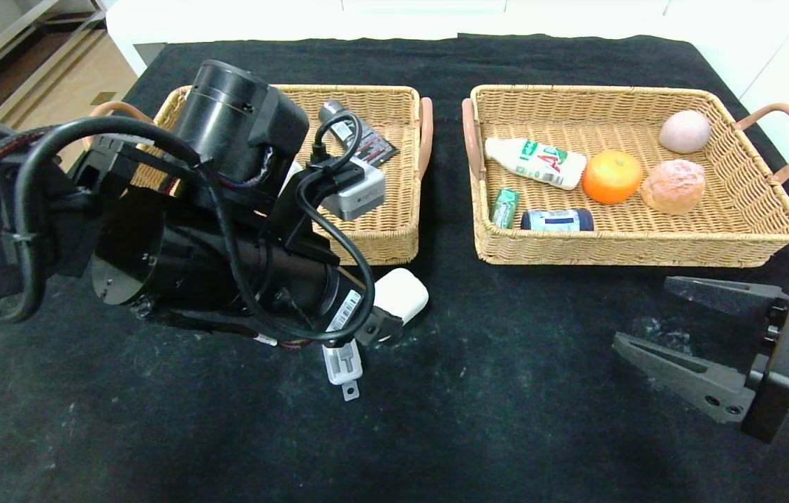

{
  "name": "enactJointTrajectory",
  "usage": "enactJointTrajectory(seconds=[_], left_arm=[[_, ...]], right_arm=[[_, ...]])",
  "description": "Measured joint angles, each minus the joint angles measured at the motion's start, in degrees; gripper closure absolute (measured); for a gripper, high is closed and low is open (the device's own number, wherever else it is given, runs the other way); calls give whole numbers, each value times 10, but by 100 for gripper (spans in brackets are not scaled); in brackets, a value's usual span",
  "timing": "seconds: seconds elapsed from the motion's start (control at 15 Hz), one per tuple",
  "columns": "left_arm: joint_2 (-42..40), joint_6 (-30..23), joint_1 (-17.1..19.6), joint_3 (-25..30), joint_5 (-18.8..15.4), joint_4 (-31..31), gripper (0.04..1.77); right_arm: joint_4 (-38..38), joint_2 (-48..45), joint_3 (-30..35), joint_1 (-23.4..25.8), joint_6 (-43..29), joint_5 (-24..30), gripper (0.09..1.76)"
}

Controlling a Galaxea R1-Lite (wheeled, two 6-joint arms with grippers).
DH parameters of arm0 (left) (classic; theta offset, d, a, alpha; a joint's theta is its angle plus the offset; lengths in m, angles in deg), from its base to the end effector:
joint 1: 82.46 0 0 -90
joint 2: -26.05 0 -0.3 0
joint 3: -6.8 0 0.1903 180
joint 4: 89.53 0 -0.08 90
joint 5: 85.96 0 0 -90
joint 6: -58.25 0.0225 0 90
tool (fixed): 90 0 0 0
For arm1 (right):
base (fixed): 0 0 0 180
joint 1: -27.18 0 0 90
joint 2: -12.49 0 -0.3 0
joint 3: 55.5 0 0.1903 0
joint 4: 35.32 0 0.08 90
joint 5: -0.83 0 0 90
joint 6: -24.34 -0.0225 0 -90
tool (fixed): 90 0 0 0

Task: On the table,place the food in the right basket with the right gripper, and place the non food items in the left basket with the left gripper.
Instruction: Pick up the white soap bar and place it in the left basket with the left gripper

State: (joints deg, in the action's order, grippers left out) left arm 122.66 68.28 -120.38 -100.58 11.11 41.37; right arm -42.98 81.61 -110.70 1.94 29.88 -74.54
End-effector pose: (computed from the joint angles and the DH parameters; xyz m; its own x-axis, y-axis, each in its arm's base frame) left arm 0.2397 -0.1833 0.2701 0.6898 -0.3813 -0.6155 0.6108 0.7630 0.2118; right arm 0.1594 0.0814 0.2234 0.7623 0.6386 -0.1055 -0.6462 0.7601 -0.0686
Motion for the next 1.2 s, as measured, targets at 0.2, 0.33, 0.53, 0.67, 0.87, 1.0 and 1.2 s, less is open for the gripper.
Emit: enactJointTrajectory(seconds=[0.2,0.33,0.53,0.67,0.87,1.0,1.2], left_arm=[[34,5,-1,-73,6,-70,11],[56,14,-3,-107,7,-88,11],[83,19,-7,-127,9,-90,10],[103,20,-9,-144,21,-91,10],[121,20,-15,-155,41,-90,10],[131,19,-17,-159,57,-89,10],[140,16,-18,-161,60,-86,10]], right_arm=[[0,-6,-1,1,0,0,14],[0,-9,-1,0,0,1,14],[0,-13,-1,-1,0,7,14],[0,-15,-1,-1,0,8,14],[0,-15,-1,-1,0,9,14],[1,-15,0,-3,-2,10,14],[1,-16,0,-5,-1,10,14]])
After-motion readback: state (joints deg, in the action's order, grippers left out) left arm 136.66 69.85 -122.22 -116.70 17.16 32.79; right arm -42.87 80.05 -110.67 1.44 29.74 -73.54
